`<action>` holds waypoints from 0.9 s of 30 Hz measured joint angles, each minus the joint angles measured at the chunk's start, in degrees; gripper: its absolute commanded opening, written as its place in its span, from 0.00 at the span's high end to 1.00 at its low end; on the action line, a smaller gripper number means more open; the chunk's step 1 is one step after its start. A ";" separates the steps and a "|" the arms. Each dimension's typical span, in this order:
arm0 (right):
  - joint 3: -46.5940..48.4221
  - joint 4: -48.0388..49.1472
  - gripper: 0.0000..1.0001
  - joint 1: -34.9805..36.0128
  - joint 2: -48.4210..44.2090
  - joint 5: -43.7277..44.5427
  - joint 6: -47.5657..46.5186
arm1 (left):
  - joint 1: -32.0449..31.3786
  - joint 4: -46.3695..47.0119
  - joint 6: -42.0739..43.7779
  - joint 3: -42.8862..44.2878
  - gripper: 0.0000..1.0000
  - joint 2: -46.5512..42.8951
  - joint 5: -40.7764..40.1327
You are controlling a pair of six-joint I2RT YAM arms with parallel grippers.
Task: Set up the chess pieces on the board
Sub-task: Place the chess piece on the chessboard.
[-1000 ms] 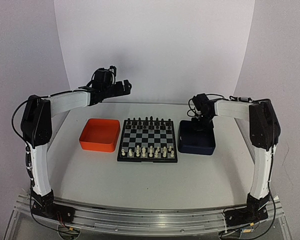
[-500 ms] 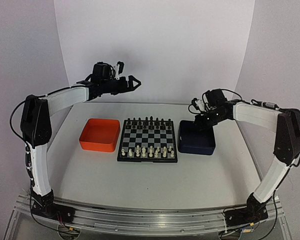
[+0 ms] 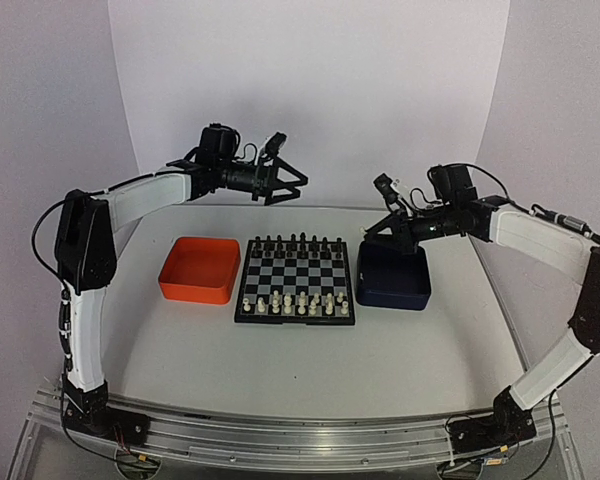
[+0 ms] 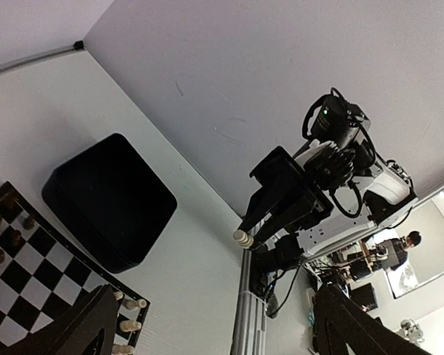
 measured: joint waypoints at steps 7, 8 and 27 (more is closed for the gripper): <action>-0.05 0.39 1.00 0.03 -2.13 -10.26 -0.98 | -6.81 -1.54 -3.19 0.00 0.15 3.85 8.47; -0.05 0.37 1.00 0.13 -2.15 -11.23 -0.96 | -7.76 -1.51 -3.91 0.00 0.17 3.98 9.12; -0.05 0.37 1.00 3.40 -2.15 -16.24 0.10 | -11.79 5.79 -14.54 -2.43 0.42 4.03 10.55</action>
